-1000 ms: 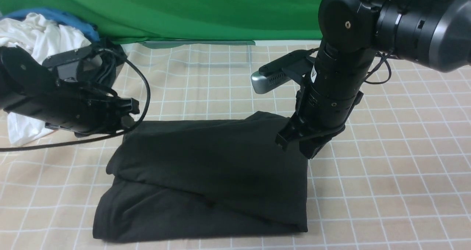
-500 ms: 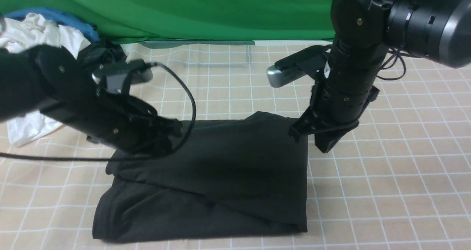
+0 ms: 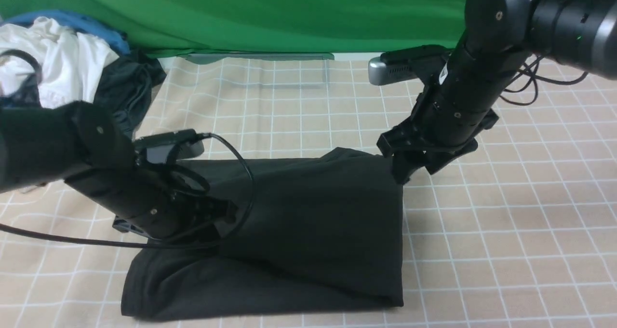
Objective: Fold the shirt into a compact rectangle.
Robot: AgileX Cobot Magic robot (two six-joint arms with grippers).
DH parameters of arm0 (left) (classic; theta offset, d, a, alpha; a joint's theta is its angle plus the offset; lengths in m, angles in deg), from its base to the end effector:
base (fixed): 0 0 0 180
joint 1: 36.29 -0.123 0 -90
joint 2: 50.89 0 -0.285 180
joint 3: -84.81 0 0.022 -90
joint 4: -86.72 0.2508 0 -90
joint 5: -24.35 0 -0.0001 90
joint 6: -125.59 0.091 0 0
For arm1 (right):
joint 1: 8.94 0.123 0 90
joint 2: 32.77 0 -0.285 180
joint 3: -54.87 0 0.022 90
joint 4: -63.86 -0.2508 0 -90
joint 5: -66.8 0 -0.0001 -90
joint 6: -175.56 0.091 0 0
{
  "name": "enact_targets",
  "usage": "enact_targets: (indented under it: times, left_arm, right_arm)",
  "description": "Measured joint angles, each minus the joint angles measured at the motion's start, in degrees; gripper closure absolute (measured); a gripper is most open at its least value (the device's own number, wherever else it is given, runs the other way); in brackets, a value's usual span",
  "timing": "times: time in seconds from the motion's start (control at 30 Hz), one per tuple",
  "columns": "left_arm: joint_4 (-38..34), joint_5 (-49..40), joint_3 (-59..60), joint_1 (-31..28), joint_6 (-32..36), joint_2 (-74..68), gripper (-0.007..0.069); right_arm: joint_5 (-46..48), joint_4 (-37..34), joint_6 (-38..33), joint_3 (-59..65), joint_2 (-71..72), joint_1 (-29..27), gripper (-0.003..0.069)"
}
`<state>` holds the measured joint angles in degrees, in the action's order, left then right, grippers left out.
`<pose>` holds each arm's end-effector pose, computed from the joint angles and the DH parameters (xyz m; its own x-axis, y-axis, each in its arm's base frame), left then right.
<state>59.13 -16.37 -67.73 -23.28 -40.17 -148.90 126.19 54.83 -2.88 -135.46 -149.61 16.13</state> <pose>0.2688 -0.0904 0.1947 -0.9618 0.0968 -0.2561 0.1798 0.9288 -0.3242 0.3551 0.1797 0.2398 -0.9207 -0.3128 -0.2334 -0.3531 0.9223 0.1569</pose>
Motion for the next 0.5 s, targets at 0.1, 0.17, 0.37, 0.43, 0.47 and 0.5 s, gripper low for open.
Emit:
enact_targets:
  times: [0.1,0.17,0.37,0.43,0.47,0.5]
  left_arm:
    - [0.00,-2.32,-0.34,0.00,0.00,7.31,0.0608]
    - [0.00,-4.56,-0.58,0.00,0.00,11.98,0.0608]
    - [0.35,-10.49,-0.63,0.00,-0.68,23.51,0.0608]
    - [1.19,-10.76,-0.63,0.00,-1.99,26.69,0.0608]
    - [1.60,-10.76,-0.63,0.00,-2.43,28.04,0.0608]
    - [2.24,-10.70,-0.63,0.00,-3.20,29.18,0.0608]
  right_arm:
    - [-2.40,-0.06,1.05,0.00,-3.17,-0.01,-0.0003]
    - [-4.22,-0.12,1.60,0.00,-5.27,-0.01,-0.0022]
    - [-6.47,-2.56,1.25,0.00,-10.13,-0.06,0.0104]
    - [-6.79,-4.60,-0.14,0.00,-10.67,-0.08,0.0284]
    - [-6.90,-5.13,-0.70,0.00,-10.67,-0.08,0.0399]
    - [-6.90,-5.33,-1.15,-0.14,-10.54,-0.12,0.0488]
